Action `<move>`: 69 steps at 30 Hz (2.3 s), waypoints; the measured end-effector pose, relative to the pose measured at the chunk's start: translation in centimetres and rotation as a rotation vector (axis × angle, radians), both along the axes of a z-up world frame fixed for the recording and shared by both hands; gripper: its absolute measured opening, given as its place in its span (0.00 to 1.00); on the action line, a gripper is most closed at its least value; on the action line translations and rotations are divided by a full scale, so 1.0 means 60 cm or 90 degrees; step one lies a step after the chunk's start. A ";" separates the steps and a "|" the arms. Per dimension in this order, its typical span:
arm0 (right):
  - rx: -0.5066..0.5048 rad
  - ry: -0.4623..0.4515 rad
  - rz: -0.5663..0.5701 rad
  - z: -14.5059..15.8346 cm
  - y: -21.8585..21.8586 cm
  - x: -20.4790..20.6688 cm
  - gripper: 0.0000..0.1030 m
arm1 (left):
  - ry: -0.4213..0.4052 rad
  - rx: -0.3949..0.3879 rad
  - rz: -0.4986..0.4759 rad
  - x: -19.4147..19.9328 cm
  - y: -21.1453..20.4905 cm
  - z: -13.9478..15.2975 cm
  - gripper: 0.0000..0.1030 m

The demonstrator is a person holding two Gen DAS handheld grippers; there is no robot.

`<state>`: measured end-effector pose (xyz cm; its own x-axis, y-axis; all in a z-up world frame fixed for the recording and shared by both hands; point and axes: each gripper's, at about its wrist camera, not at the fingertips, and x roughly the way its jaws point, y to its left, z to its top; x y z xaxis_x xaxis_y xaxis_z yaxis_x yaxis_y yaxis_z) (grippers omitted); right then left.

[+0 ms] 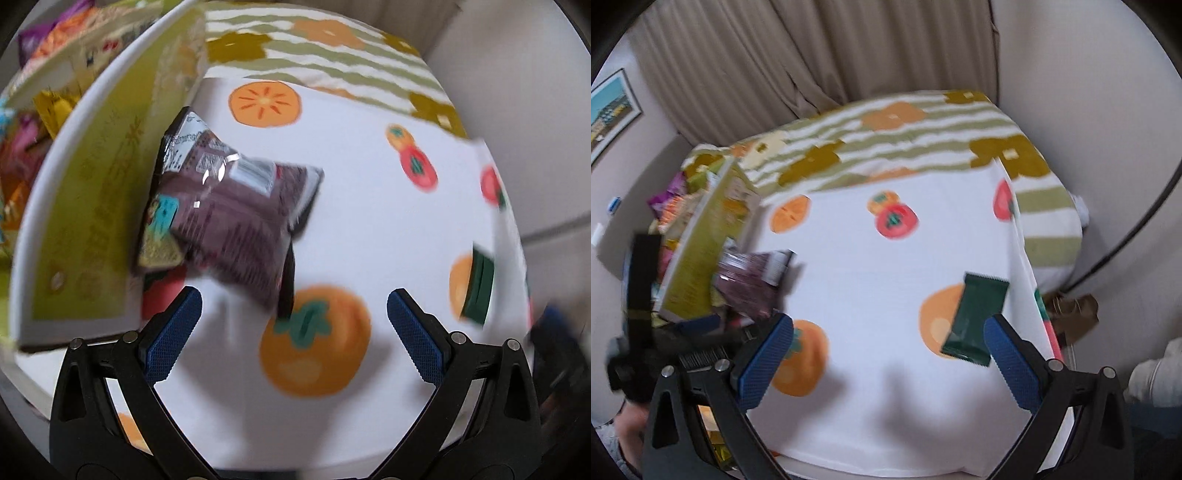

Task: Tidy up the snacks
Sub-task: 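Move both tools back toward the last snacks on the cloth, then grasp the brown chocolate bag with the left tool while the right tool grasps the green bar, then carry both items into the green box and open both tools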

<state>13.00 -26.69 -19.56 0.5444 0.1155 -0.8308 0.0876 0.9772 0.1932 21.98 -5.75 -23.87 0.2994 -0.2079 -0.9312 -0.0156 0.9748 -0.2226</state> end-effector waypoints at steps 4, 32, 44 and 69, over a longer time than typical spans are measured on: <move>0.003 0.025 -0.027 -0.041 -0.012 0.004 1.00 | 0.024 -0.076 0.082 0.028 0.019 -0.012 0.97; -0.031 0.055 -0.079 -0.134 -0.052 0.050 1.00 | 0.063 -0.006 0.129 0.163 -0.010 -0.078 0.71; -0.086 0.070 -0.134 -0.150 -0.061 0.067 0.77 | 0.040 0.012 0.008 0.163 -0.030 -0.075 0.62; -0.084 0.031 -0.117 -0.116 -0.055 0.042 0.40 | -0.024 0.009 -0.140 0.069 -0.073 0.002 0.59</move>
<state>15.53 -30.02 -26.53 0.5053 -0.0932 -0.8579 0.2726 0.9605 0.0562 26.10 -10.11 -23.74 0.2825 -0.2596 -0.9235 0.2057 0.9567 -0.2060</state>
